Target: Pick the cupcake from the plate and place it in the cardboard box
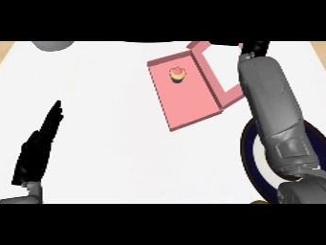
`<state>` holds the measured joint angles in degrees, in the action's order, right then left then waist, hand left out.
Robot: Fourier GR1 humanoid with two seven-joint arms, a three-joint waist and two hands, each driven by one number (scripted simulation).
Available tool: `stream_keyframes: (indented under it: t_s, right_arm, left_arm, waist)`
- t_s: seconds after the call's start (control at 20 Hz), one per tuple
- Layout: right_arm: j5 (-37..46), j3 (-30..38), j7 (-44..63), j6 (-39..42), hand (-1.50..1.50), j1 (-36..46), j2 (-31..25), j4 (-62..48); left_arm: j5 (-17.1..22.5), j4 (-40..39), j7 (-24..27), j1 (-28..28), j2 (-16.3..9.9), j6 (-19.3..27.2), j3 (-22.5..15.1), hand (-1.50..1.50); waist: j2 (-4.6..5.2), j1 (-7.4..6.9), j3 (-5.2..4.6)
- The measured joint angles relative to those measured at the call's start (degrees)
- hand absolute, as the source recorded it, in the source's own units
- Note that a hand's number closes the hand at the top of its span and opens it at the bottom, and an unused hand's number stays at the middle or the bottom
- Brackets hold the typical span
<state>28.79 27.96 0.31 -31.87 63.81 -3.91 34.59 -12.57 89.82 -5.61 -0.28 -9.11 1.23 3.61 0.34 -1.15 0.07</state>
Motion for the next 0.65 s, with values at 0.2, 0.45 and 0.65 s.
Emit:
stream_keyframes:
  t_s: [0.2,0.45,0.65]
  right_arm:
    - [-3.30,2.28,-1.43,0.63,-1.50,-4.16,-3.37,3.82]
    - [-8.23,4.52,-1.26,6.82,-1.50,-10.39,-9.22,10.78]
    - [-12.25,5.43,-0.86,14.09,-1.50,-17.51,-13.24,17.41]
  left_arm:
    - [-0.10,0.58,-0.33,0.65,-0.07,0.03,0.21,0.00]
    - [0.17,0.73,-0.20,0.95,-0.67,-0.13,1.23,0.00]
    - [0.07,0.26,0.59,2.02,-0.11,-0.03,1.10,0.00]
  waist:
    - [-0.28,0.82,-0.03]
    - [-0.55,1.62,-0.05]
    - [-0.66,1.98,-0.06]
